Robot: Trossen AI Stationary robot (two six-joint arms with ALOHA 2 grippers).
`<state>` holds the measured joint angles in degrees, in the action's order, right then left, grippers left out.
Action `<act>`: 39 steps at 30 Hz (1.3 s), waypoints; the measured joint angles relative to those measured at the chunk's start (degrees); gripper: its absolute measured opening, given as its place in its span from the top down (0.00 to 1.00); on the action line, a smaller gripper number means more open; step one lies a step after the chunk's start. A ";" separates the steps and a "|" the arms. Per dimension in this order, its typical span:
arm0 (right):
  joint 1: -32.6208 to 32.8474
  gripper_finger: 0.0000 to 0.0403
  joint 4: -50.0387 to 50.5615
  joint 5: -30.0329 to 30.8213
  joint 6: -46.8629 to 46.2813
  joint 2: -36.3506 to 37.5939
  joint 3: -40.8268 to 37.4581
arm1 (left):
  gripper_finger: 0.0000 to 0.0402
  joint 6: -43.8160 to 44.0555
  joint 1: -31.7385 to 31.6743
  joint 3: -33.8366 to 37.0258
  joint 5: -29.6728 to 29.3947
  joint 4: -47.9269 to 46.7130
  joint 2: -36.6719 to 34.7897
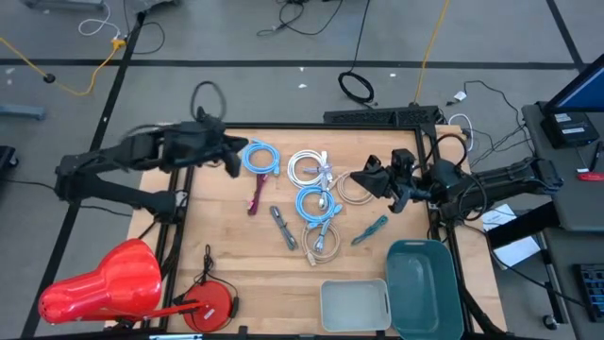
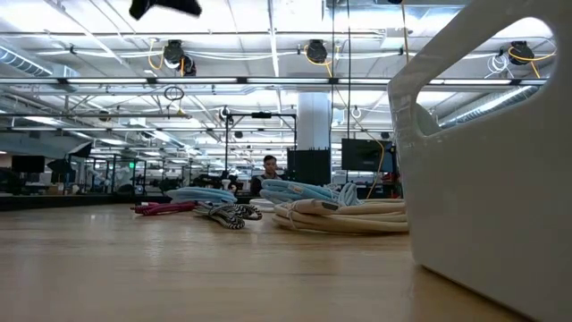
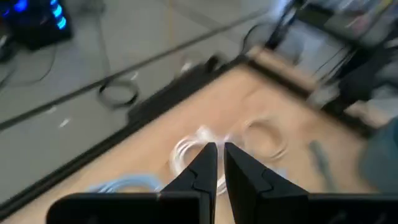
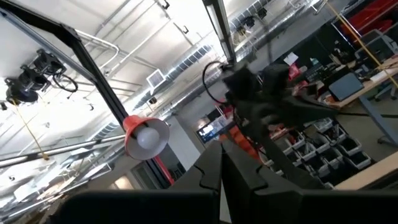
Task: Pick & Place USB Port
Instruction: Put the top left HDMI cable into the blue bin
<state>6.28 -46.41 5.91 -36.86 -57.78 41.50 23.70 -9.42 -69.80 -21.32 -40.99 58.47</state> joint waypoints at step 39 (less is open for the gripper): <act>0.17 0.69 8.43 -11.41 -1.96 0.02 0.00 | 0.14 33.65 -30.10 -0.04 18.11 -11.70 40.69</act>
<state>6.45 -37.99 -5.50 -38.82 -57.76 41.50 57.35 -39.52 -69.84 -3.22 -52.69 99.15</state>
